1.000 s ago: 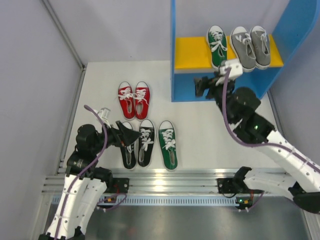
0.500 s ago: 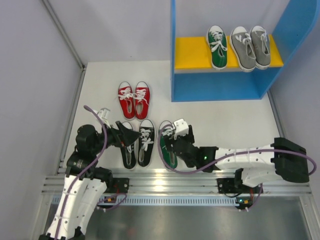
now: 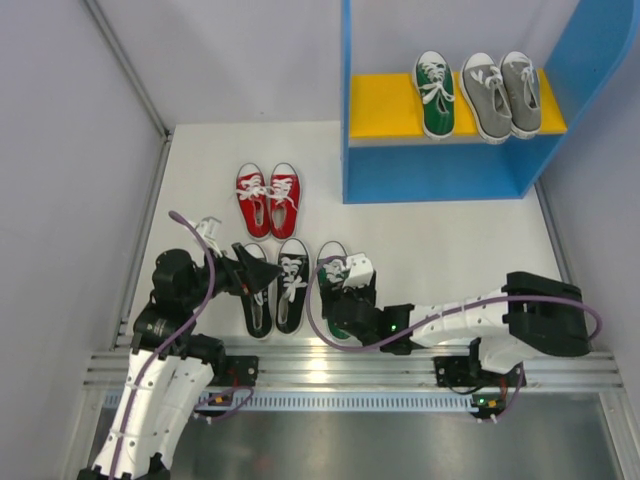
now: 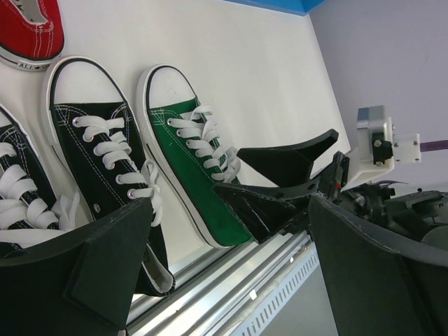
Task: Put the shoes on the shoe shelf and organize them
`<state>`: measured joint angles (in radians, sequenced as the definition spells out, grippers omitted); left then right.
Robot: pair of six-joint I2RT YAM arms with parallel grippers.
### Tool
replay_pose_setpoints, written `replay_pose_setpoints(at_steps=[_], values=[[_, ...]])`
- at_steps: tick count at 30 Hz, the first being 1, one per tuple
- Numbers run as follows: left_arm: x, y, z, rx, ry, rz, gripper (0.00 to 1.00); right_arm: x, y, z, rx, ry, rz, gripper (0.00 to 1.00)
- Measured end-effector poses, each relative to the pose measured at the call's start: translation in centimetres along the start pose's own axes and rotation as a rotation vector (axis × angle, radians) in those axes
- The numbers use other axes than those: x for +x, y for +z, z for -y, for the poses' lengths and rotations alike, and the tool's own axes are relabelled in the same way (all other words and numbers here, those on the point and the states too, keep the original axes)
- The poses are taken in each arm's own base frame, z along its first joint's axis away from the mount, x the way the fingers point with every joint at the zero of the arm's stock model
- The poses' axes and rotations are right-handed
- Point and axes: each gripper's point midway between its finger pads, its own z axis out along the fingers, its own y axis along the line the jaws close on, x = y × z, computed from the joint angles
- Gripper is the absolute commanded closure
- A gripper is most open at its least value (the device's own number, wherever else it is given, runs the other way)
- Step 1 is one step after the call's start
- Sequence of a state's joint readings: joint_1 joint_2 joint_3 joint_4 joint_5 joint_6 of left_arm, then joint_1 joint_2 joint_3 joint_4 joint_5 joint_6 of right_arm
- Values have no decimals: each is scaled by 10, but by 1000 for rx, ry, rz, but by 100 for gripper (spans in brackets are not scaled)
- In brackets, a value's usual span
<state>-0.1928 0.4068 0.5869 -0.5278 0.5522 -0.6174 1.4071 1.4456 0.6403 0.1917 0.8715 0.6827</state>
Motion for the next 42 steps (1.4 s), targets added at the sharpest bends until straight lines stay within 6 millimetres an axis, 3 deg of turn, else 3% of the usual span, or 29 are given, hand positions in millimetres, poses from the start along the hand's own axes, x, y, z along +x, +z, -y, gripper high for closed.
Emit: replay_pose_setpoints(at_steps=[12,15,16,19,25,30,35,40,42], values=[[1,0,-1,-4,3,-6,1,34,15,0,41,10,-24,31],[1,0,-1,-4,3,-6,1,41,21,1,51,6,-24,47],[1,0,-1,-4,3,-6,1,41,22,2,56,6,-21,69],[1,0,-1,-4,4,-6,1,39,24,9,75,-3,-5,100],[1,0,-1,-3,4,-6,1,24,12,15,49,-36,-4,100],[1,0,-1,-4,4,-5,1,-27,-17,21,2,-71,51,100],[1,0,-2,-5,4,-4,1,-107,-58,33,-16,-61,161,100],[2,0,-2,-7,3,-5,1,-198,-104,64,52,-42,320,100],[2,0,-2,-7,2,-5,1,-225,-117,76,95,-55,368,100]])
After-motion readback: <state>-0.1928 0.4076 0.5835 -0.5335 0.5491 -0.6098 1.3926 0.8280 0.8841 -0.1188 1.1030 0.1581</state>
